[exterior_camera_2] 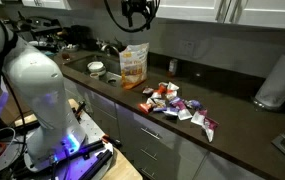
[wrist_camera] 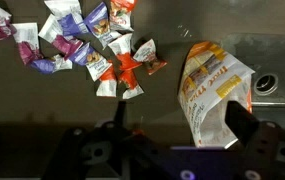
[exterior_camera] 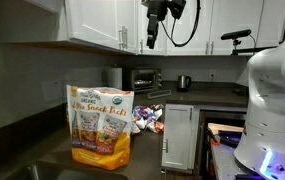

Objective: Put one sachet in the snack bag

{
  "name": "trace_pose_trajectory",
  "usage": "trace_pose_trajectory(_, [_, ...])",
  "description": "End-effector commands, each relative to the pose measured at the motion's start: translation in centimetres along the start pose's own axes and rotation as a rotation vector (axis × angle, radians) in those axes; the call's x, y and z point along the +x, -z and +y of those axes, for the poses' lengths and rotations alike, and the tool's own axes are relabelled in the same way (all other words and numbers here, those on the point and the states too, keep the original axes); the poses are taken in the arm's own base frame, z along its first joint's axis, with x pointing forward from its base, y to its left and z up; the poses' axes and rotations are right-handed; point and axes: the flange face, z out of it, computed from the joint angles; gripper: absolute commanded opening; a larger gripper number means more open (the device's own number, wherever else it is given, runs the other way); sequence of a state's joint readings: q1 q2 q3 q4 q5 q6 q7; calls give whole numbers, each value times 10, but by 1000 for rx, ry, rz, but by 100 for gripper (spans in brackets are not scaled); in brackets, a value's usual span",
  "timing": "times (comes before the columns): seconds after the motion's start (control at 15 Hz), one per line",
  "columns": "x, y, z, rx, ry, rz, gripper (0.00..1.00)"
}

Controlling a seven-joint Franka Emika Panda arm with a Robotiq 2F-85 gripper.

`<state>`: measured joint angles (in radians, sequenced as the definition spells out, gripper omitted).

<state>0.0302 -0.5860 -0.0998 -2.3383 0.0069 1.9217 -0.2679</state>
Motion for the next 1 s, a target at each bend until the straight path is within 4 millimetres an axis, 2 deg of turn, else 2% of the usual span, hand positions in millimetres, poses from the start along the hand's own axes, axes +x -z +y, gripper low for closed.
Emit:
trace_pose_trajectory(0.0, [0, 0, 0, 0, 0, -1, 100])
trace_pose_trajectory(0.47, [0, 0, 0, 0, 0, -1, 100])
trace_pose_trajectory(0.67, [-2, -24, 1, -15, -10, -43, 100])
trace_pose_trajectory(0.93, [-5, -81, 3, -36, -23, -132, 100])
